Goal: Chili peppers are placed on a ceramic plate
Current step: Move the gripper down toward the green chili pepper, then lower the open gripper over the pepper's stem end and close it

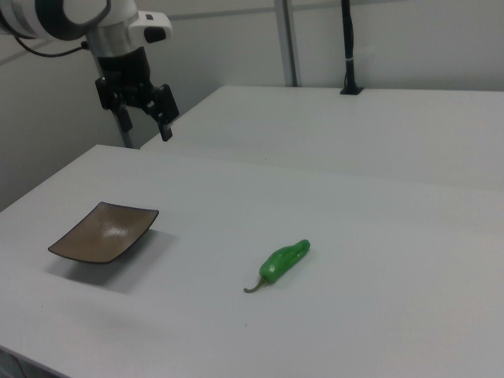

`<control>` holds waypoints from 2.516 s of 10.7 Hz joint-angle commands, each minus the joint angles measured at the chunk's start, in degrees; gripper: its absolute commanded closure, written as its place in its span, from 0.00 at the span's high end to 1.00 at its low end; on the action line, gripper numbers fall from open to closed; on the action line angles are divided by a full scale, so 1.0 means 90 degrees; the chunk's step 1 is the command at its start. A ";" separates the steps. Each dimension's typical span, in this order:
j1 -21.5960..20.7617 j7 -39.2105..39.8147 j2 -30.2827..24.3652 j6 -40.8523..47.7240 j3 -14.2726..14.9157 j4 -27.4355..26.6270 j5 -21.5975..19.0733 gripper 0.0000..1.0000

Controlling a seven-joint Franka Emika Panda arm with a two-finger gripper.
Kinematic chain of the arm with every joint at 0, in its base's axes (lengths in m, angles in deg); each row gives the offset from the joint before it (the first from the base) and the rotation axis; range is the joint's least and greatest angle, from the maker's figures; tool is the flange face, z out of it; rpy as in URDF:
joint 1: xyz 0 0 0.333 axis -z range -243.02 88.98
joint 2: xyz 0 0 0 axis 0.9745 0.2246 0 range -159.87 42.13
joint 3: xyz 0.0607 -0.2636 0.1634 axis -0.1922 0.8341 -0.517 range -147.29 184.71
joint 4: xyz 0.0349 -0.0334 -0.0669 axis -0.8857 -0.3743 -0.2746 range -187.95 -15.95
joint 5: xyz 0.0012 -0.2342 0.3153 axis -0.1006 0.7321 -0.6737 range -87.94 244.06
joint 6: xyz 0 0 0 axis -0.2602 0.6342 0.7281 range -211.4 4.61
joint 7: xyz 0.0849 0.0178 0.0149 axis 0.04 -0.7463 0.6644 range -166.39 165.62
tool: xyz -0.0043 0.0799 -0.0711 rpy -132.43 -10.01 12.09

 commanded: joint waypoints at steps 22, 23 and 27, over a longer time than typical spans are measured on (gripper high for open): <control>0.1516 0.0036 0.3457 -0.3592 -0.0043 -0.0438 0.0335 1.00; 0.1507 0.0036 0.3623 -0.3720 -0.0043 -0.0477 0.0355 1.00; 0.1497 0.0006 0.3810 -0.4297 -0.0043 -0.0740 0.0356 1.00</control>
